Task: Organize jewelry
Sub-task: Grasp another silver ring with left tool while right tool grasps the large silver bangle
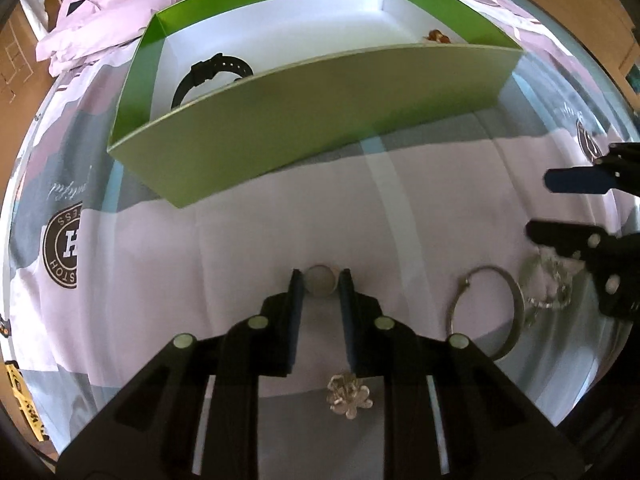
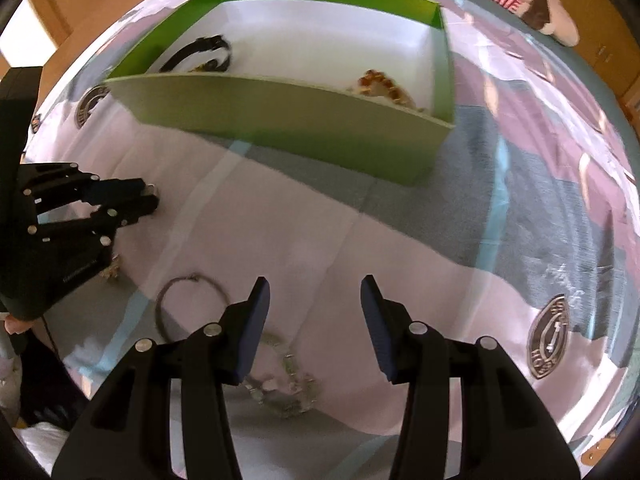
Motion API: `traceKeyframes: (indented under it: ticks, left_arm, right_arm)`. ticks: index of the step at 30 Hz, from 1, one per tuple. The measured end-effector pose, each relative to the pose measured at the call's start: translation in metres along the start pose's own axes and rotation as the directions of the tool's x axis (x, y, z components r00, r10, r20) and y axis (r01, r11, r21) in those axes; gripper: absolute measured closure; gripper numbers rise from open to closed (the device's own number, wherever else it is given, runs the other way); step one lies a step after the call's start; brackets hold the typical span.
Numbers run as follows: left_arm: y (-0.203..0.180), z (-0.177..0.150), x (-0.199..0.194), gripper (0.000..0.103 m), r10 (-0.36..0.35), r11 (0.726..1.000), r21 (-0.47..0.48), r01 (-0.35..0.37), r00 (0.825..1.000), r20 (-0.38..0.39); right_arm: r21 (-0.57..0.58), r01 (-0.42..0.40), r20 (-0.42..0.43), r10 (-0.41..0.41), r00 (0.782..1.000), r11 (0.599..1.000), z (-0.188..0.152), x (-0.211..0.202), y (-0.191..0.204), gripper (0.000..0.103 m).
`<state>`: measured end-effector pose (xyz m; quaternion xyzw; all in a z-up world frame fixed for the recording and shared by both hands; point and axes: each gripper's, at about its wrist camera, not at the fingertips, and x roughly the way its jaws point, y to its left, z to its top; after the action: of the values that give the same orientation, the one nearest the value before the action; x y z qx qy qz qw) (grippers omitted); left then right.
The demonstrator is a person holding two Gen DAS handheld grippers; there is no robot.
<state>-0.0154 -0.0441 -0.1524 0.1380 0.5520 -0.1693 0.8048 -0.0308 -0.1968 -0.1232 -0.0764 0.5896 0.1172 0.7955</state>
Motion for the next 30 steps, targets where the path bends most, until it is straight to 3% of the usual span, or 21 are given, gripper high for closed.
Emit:
traceKeyframes:
  ticks: [2,4,11,12,15,16,20,22,24,26,30]
  left_arm:
    - [-0.001,-0.001,-0.002,0.076,-0.002,1.0,0.012,0.002,1.0,-0.004]
    - [0.0,-0.002,-0.005,0.053,-0.016,1.0,0.017,0.016,1.0,0.0]
    - [-0.002,-0.004,0.002,0.052,-0.014,0.999,0.03,0.015,1.0,-0.017]
    - [-0.003,-0.005,0.002,0.053,-0.014,1.0,0.028,0.015,1.0,-0.012]
    - [0.001,-0.001,0.003,0.081,-0.04,0.999,0.013,0.04,0.999,-0.001]
    - [0.003,-0.001,0.003,0.086,-0.056,0.998,0.001,0.056,0.998,0.0]
    - [0.004,-0.001,0.002,0.086,-0.059,0.998,-0.002,0.059,0.998,0.005]
    - [0.007,0.001,0.0,0.086,-0.055,0.998,-0.001,0.055,0.998,0.006]
    - [0.008,0.001,-0.002,0.086,-0.047,0.999,-0.003,0.047,0.999,0.013]
    - [0.008,0.001,-0.007,0.086,-0.042,0.999,-0.007,0.042,0.999,0.022]
    - [0.01,0.002,-0.016,0.086,-0.044,0.999,-0.015,0.044,0.998,0.046]
  right_arm:
    - [-0.039,-0.012,-0.006,0.011,1.0,0.999,-0.002,0.004,0.011,0.055]
    - [-0.085,-0.012,-0.014,0.01,1.0,0.996,-0.004,0.009,0.025,0.055]
    - [-0.179,-0.034,-0.044,0.027,0.999,0.983,-0.013,0.014,0.053,0.05]
    - [-0.19,-0.036,-0.046,0.028,0.999,0.981,-0.014,0.014,0.055,0.05]
    - [-0.216,-0.028,-0.053,0.017,0.998,0.976,-0.017,0.017,0.062,0.05]
    - [-0.217,-0.022,-0.057,0.01,0.998,0.976,-0.018,0.019,0.064,0.05]
    - [-0.203,-0.019,-0.057,0.008,0.998,0.979,-0.019,0.025,0.066,0.05]
    - [-0.199,-0.028,-0.05,0.018,0.999,0.98,-0.019,0.023,0.066,0.064]
    - [-0.187,-0.045,-0.047,0.037,0.998,0.981,-0.019,0.021,0.066,0.094]
    - [-0.171,-0.039,-0.038,0.033,0.999,0.984,-0.017,0.018,0.065,0.099]
    - [-0.121,-0.033,0.007,0.034,0.999,0.992,-0.009,0.006,0.055,0.102]
